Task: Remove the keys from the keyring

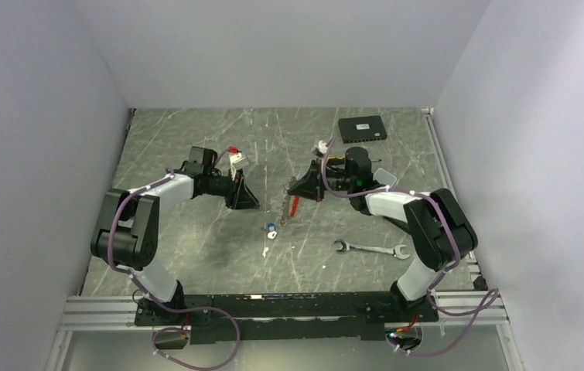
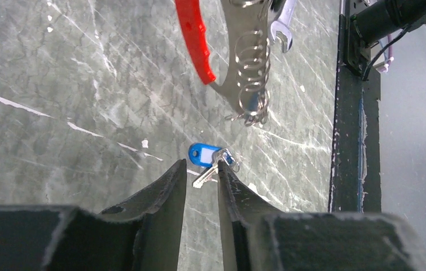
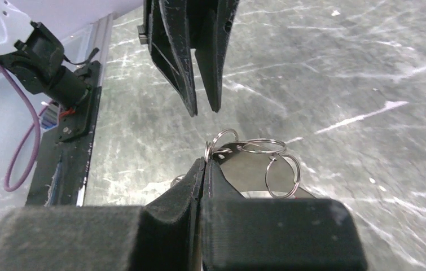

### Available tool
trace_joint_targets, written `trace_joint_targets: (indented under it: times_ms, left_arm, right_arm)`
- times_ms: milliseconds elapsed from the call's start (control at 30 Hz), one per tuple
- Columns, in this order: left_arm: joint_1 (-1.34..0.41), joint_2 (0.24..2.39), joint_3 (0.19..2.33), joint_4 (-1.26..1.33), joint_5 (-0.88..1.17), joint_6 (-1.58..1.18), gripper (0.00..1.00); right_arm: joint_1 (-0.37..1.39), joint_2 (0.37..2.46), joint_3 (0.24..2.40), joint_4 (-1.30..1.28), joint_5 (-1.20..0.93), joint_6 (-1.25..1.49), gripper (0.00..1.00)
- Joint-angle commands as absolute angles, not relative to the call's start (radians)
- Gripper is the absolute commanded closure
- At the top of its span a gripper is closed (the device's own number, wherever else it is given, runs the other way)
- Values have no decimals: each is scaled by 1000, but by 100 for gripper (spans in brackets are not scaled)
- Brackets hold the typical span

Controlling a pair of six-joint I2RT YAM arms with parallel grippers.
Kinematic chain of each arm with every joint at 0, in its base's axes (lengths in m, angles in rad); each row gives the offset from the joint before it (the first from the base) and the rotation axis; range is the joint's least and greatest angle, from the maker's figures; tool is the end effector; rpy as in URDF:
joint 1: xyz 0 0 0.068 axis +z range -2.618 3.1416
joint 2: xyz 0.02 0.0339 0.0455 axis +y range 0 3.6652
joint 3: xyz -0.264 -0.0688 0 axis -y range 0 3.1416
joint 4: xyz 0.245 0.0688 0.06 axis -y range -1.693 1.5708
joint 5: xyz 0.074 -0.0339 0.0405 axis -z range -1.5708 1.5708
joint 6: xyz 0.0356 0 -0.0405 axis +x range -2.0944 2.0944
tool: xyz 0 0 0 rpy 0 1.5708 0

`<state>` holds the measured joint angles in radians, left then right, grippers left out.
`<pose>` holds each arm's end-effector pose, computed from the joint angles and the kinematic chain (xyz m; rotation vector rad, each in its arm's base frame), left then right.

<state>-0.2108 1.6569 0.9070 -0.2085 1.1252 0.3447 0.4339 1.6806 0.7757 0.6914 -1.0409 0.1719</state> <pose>0.3006 -0.0972 0.1803 1.0033 1.9531 -1.3093 0.2932 0.1697 0.2008 -1.0041 1.5875 1.3429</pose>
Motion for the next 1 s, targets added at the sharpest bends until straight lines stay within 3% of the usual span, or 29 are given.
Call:
trace_joint_targets:
  times_ms: [0, 133, 433, 633, 767, 867, 967]
  left_arm:
    - [-212, 1615, 929, -186, 1085, 309, 66]
    - [-212, 1642, 958, -206, 1066, 286, 58]
    - [-213, 1660, 964, -177, 1073, 228, 56]
    - [-213, 1664, 956, -174, 1044, 233, 55]
    - [-217, 1676, 964, -199, 1033, 253, 49]
    - [-229, 1678, 975, -243, 1014, 299, 47]
    - [-267, 1667, 988, -320, 963, 392, 37]
  right_arm:
    - [404, 1615, 801, 480, -1000, 25, 100]
    - [416, 1689, 878, 335, -880, -8, 100]
    - [445, 1928, 1019, 431, -815, 131, 100]
    - [454, 1970, 1100, 269, -795, 23, 99]
    - [468, 1954, 1101, 125, -758, -113, 71]
    - [467, 1920, 1093, 30, -718, -200, 56]
    - [466, 1860, 1089, -52, -712, -253, 47]
